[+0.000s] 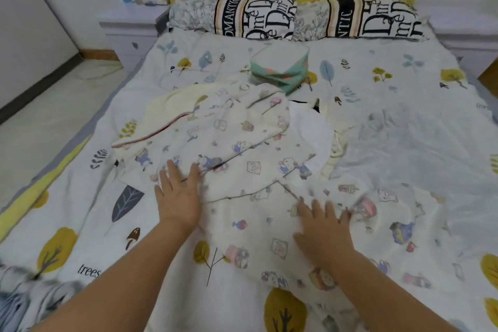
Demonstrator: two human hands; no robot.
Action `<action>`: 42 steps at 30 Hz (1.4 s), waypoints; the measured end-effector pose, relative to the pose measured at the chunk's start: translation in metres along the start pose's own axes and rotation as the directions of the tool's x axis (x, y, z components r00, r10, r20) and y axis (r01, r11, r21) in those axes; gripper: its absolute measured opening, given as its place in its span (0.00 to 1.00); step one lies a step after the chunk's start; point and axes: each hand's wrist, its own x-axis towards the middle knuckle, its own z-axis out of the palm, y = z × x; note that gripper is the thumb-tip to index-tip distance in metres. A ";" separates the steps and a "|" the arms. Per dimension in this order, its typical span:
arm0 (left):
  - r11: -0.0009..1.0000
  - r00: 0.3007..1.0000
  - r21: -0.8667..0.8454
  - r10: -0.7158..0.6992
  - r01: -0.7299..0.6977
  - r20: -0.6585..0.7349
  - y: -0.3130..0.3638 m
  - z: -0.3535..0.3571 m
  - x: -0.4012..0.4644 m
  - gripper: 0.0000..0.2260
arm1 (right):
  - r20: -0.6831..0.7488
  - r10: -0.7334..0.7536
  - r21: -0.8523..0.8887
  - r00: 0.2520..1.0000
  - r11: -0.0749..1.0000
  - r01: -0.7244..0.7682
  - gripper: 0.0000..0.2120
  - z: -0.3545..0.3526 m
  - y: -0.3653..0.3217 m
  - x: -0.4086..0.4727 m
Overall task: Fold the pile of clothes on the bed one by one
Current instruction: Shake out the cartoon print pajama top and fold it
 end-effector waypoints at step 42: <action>0.262 0.489 -0.848 0.872 -0.461 0.004 0.055 -0.393 -0.292 0.54 | -0.211 0.261 0.971 0.942 -0.053 0.232 0.10 -0.387 0.014 -0.295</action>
